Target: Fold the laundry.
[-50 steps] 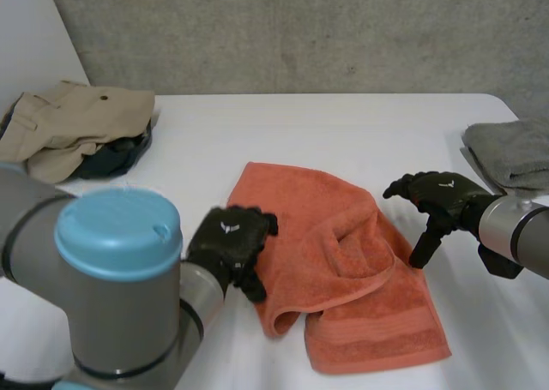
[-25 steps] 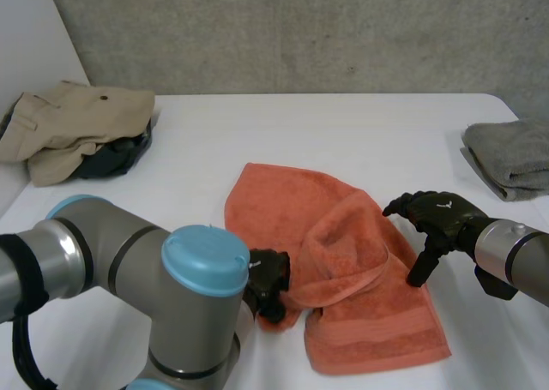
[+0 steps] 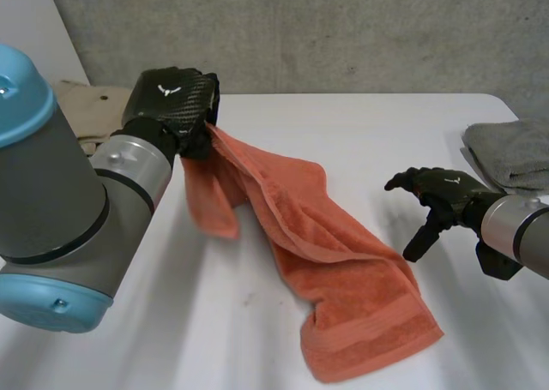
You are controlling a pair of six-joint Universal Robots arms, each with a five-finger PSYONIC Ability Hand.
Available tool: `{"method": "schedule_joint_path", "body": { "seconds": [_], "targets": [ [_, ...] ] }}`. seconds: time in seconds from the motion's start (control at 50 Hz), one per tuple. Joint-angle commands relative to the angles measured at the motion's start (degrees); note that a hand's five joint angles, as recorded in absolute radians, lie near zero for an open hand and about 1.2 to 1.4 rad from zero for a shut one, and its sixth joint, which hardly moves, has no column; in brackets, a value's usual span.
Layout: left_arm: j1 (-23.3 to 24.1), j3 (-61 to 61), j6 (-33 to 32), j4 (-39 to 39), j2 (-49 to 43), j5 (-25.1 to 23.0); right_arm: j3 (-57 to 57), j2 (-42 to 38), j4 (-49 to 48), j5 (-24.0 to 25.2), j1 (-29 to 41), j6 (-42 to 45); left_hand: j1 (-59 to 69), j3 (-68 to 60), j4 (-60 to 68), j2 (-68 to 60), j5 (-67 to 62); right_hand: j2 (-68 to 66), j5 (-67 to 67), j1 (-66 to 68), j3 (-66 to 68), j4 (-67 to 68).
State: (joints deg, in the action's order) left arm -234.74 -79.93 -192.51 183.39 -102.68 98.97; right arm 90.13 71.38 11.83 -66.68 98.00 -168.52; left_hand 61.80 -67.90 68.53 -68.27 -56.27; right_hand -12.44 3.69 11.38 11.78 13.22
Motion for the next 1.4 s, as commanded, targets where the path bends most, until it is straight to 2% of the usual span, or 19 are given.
{"method": "schedule_joint_path", "body": {
  "seconds": [0.02, 0.3, 0.4, 0.44, 0.48, 0.5, 0.56, 0.62, 0.66, 0.76, 0.84, 0.9, 1.0, 1.1, 1.16, 1.18, 1.26, 1.32, 1.4],
  "targets": [
    [0.1, 0.6, -1.1, 0.0, 2.7, -0.3, 0.8, -0.5, 2.4, 0.9, 1.0, -6.5, 18.2, -12.1, 11.5, -11.7, -13.7, -1.2, -0.1, 2.2, 1.8, 0.4],
    [0.6, -0.4, -1.1, 0.0, 3.2, -0.4, 7.7, -0.2, -3.7, -0.6, 8.5, -1.7, 18.2, -12.1, 11.5, -11.7, -13.7, -12.3, 11.0, 13.3, 12.9, 11.5],
    [0.6, -0.6, -0.9, -0.1, 3.3, -0.3, 6.6, -3.0, -6.6, -1.2, 11.2, -1.7, 18.2, -12.1, 11.5, -11.7, -13.7, -23.5, 22.3, 24.6, 24.2, 22.7],
    [0.5, -1.0, -0.9, -0.1, 3.3, -0.3, 5.5, -4.7, -7.5, -1.6, 11.9, -2.0, 18.2, -12.1, 11.5, -11.7, -13.7, -39.5, 38.2, 40.5, 40.1, 38.7],
    [0.4, -1.4, -0.8, 0.0, 3.4, -0.4, 4.8, -5.3, -7.7, -2.0, 12.0, -2.0, 18.2, -12.1, 11.5, -11.7, -13.7, -62.4, 61.2, 63.5, 63.1, 61.7],
    [0.4, -1.5, -0.8, 0.0, 3.3, -0.3, 4.2, -5.2, -7.9, -2.9, 11.7, -2.0, 18.2, -12.1, 11.5, -11.7, -13.7, -67.5, 66.3, 68.6, 68.2, 66.7],
    [0.3, -1.9, -1.2, -0.1, 3.3, -0.3, 4.0, -4.6, -8.2, -4.9, 11.3, -1.3, 18.2, -12.1, 11.5, -11.7, -13.7, -67.6, 66.3, 68.6, 68.2, 66.8],
    [0.2, -2.9, -1.5, -0.2, 3.2, -0.2, 4.1, 0.5, -8.3, -6.2, 11.1, 1.3, 18.2, -12.1, 11.5, -11.7, -13.7, -67.6, 66.3, 68.6, 68.2, 66.8],
    [-0.1, -3.3, -1.8, -0.6, 3.1, -0.4, 4.5, 5.9, -6.7, -6.1, 11.1, 6.4, 18.2, -12.1, 11.5, -11.7, -13.7, -67.6, 66.3, 68.6, 68.2, 66.8],
    [-1.8, -4.8, -5.7, -1.8, 2.2, -0.6, 3.4, 10.9, 3.3, -6.4, 8.9, 21.7, 18.2, -12.1, 11.5, -11.7, -13.7, -67.6, 66.3, 68.6, 68.2, 66.8],
    [-2.1, -5.2, -11.9, -2.2, -2.3, -0.6, 0.5, 10.6, 9.1, -6.8, 6.5, 30.3, 18.2, -12.1, 11.5, -11.7, -13.7, -67.6, 66.3, 68.6, 68.2, 66.8],
    [-2.2, -3.8, -16.7, -2.0, -7.1, -0.5, -3.2, 7.8, 9.1, -7.3, 6.7, 29.5, 18.2, -12.1, 11.5, -11.7, -13.7, -67.6, 66.3, 68.6, 68.2, 66.8],
    [-2.4, 3.5, -19.7, 0.4, -14.5, -0.5, -12.2, -1.1, 7.9, -8.0, 7.3, 26.8, 18.2, -12.1, 11.5, -11.7, -13.7, -67.6, 66.3, 68.6, 68.2, 66.8],
    [-2.7, 15.0, -20.4, 10.0, -19.5, -0.6, -23.7, -6.6, 0.2, -11.5, 8.5, 25.8, 18.2, -12.1, 11.5, -11.7, -13.7, -67.6, 66.3, 68.6, 68.2, 66.8],
    [-4.0, 21.8, -21.7, 20.8, -20.3, -0.7, -29.9, -7.2, -10.7, -15.6, 9.8, 26.2, 18.2, -12.1, 11.5, -11.7, -13.7, -67.6, 66.3, 68.6, 68.2, 66.8],
    [-5.1, 24.2, -22.5, 26.0, -20.2, -0.8, -31.5, -6.7, -17.4, -17.0, 10.2, 26.6, 18.2, -12.1, 11.5, -11.7, -13.7, -67.6, 66.3, 68.6, 68.2, 66.8],
    [-5.6, 26.9, -23.4, 34.1, -18.7, -1.1, -30.9, -2.9, -31.0, -18.4, 10.8, 26.9, 18.2, -12.1, 11.5, -11.7, -13.7, -67.6, 66.3, 68.6, 68.2, 66.8],
    [-4.8, 26.0, -23.3, 34.1, -16.2, -1.4, -28.9, -0.2, -32.6, -17.8, 11.9, 27.5, 18.2, -12.1, 11.5, -11.7, -13.7, -67.6, 66.3, 68.6, 68.2, 66.8],
    [-3.9, 18.1, -23.1, 32.1, -10.6, -2.6, -21.8, 2.9, -30.8, -16.1, 14.0, 29.6, 18.2, -12.1, 11.5, -11.7, -13.7, -67.6, 66.3, 68.6, 68.2, 66.8]
  ]
}}
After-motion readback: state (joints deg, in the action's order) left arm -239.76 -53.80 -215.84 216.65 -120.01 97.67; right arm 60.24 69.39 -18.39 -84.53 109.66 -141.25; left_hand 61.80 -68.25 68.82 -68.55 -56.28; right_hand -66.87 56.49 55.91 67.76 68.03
